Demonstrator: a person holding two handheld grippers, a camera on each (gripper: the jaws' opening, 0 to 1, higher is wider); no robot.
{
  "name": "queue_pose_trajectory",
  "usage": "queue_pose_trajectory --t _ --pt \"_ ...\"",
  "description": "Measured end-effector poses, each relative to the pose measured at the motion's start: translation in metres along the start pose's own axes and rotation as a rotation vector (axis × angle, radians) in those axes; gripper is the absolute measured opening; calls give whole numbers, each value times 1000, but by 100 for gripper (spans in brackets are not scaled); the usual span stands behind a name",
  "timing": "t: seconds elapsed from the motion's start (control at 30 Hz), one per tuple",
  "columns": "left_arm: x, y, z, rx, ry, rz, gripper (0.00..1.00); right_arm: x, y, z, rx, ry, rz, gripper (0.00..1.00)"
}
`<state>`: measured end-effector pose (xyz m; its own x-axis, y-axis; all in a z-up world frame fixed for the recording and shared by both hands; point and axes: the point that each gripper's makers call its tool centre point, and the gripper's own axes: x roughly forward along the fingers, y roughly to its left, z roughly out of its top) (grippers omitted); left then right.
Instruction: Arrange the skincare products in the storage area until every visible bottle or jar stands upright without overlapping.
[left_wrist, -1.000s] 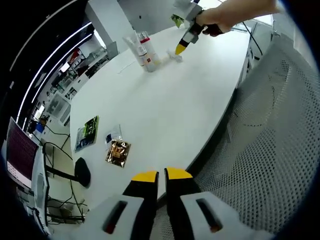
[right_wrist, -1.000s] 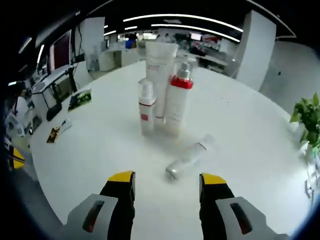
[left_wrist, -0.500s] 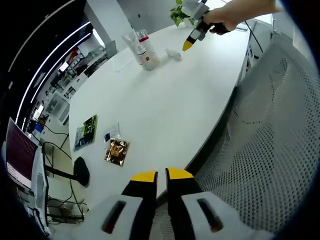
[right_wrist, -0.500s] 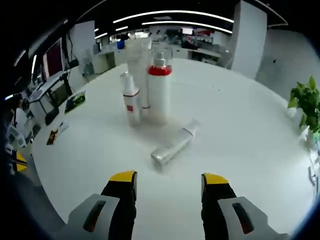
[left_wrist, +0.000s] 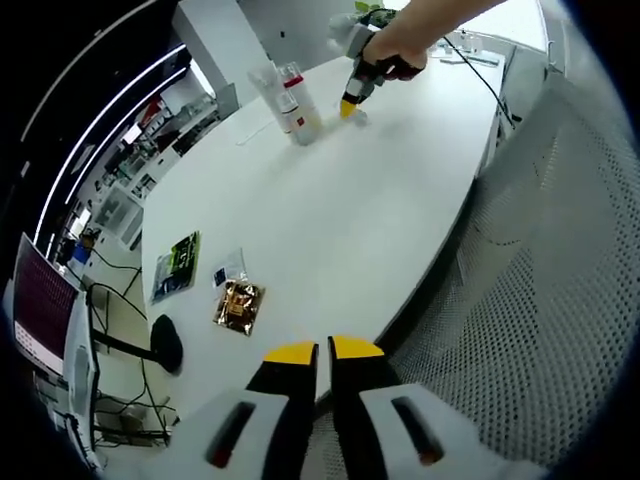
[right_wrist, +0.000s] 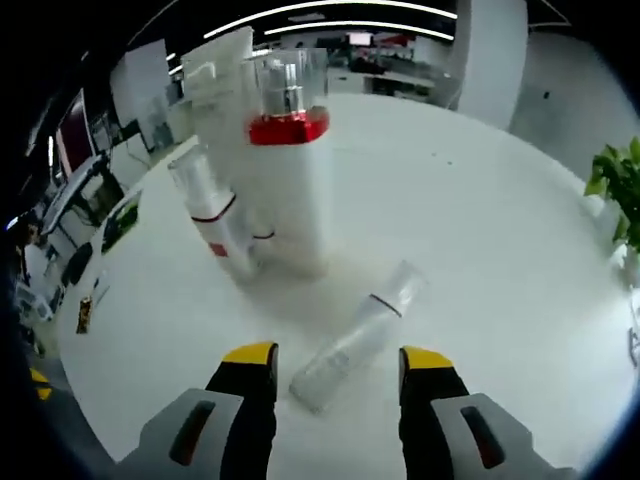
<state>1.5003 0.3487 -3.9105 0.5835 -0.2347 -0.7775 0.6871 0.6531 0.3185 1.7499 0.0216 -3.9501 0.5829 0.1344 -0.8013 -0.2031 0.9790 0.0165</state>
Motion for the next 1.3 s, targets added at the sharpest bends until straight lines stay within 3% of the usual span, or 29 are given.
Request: queue_pose_trajectory --t 0.3,0.5,0.7,0.9,0.97,1.1,1.3 --pt "1 0 -2 -9 13 -2 0 16 -2 -13 -77 108 -22 40" --pt "1 0 -3 -13 19 -1 0 17 -3 -10 -59 74 -5 26" --pt "3 -1 -5 -13 26 -6 0 3 -8 -19 4 46 30 20" --pt "2 1 -3 -14 18 3 1 -18 -9 -36 179 -20 106 19" --pt "2 1 -3 -12 16 3 1 -28 0 -46 276 -76 171 19" --pt "3 -1 -3 -7 16 0 1 -41 19 -61 288 -84 231 19" --pt "4 -4 -3 3 21 -12 2 -75 90 -70 274 -120 421 19"
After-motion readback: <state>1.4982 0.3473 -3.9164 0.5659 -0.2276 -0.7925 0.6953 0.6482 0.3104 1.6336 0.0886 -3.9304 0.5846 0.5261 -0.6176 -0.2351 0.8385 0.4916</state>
